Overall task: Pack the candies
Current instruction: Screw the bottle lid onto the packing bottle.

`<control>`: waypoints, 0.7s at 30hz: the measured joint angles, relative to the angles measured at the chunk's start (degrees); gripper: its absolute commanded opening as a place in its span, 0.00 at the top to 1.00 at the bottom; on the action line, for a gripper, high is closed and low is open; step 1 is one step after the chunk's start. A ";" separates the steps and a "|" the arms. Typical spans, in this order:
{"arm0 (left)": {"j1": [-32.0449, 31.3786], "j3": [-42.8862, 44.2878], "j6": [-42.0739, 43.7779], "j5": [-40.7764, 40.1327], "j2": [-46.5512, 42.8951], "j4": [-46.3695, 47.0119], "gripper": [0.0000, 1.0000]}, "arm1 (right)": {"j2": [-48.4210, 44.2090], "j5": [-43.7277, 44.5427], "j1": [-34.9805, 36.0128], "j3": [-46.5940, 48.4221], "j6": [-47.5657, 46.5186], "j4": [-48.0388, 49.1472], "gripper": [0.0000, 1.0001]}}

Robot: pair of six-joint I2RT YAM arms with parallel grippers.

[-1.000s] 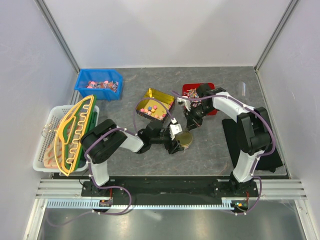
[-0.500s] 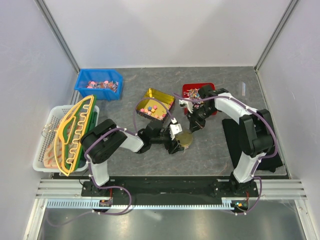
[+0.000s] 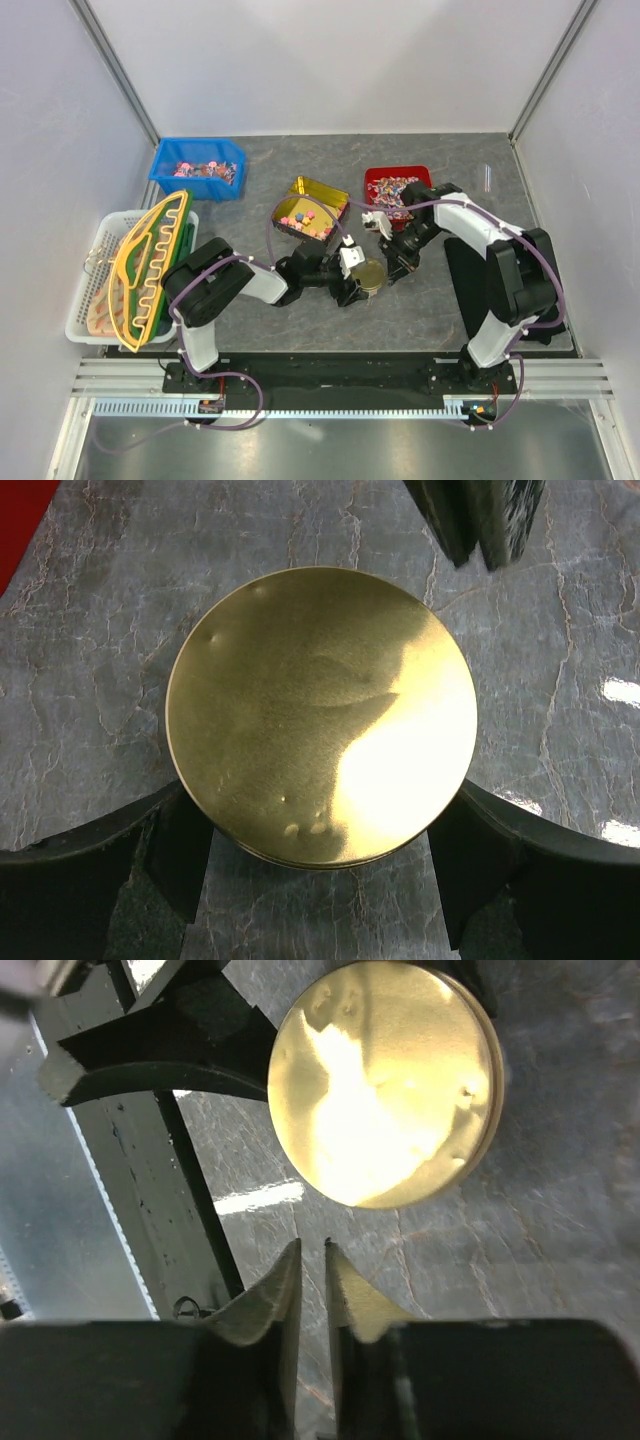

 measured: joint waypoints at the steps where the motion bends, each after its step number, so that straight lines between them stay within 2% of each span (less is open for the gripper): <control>1: 0.00 0.00 0.00 0.00 0.00 0.00 0.43 | -0.63 0.15 -0.28 0.33 -0.07 -0.13 0.66; 7: 0.00 0.00 0.00 0.00 0.00 0.00 0.43 | 0.22 0.22 -2.14 7.67 0.24 -0.17 0.64; 12: 0.00 0.00 0.00 0.00 0.00 -0.02 0.43 | 7.15 -1.31 -1.64 15.39 0.85 0.94 0.64; 21: 0.00 0.04 0.00 0.00 0.00 -0.07 0.43 | 15.43 -2.54 2.27 18.38 1.66 1.95 0.59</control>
